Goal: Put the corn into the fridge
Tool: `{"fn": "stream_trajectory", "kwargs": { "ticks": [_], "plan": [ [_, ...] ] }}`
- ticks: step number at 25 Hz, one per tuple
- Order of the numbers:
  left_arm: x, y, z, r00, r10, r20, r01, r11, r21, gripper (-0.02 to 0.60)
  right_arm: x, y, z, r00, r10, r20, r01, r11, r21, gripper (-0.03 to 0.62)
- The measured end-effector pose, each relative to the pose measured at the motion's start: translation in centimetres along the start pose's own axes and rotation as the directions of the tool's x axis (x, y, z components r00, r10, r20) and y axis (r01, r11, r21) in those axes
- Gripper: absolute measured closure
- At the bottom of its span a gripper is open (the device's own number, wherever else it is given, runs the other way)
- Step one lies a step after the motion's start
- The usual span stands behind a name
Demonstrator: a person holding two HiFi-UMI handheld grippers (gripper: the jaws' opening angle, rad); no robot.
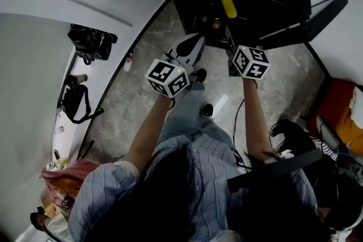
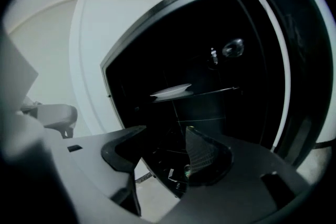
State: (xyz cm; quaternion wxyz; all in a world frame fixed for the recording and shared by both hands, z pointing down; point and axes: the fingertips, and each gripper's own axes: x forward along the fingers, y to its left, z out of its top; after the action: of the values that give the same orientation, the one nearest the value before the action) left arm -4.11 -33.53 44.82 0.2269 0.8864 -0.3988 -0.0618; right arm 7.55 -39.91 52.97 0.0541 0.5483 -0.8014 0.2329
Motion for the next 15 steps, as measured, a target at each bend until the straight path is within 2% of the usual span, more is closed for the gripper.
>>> {"fn": "stream_trajectory", "kwargs": {
  "ticks": [2,7,15],
  "plan": [
    [-0.3,-0.6,0.0,1.000,-0.004,0.001,0.004,1.000,-0.008,0.574,-1.2,0.3,0.2,1.000,0.003,0.010,-0.003,1.000,0.006,0.350],
    [-1.7,-2.6,-0.9,0.999,-0.017,-0.038,0.018,0.999,0.034,0.574,-4.6,1.8,0.6,0.999,0.038,0.038,-0.039,0.999,0.015,0.371],
    [-4.5,-5.2,-2.4,0.997,0.023,-0.076,-0.017,0.997,0.081,0.574,-10.6,4.4,0.8,0.993,0.089,0.080,-0.092,0.995,0.029,0.419]
  ]
}}
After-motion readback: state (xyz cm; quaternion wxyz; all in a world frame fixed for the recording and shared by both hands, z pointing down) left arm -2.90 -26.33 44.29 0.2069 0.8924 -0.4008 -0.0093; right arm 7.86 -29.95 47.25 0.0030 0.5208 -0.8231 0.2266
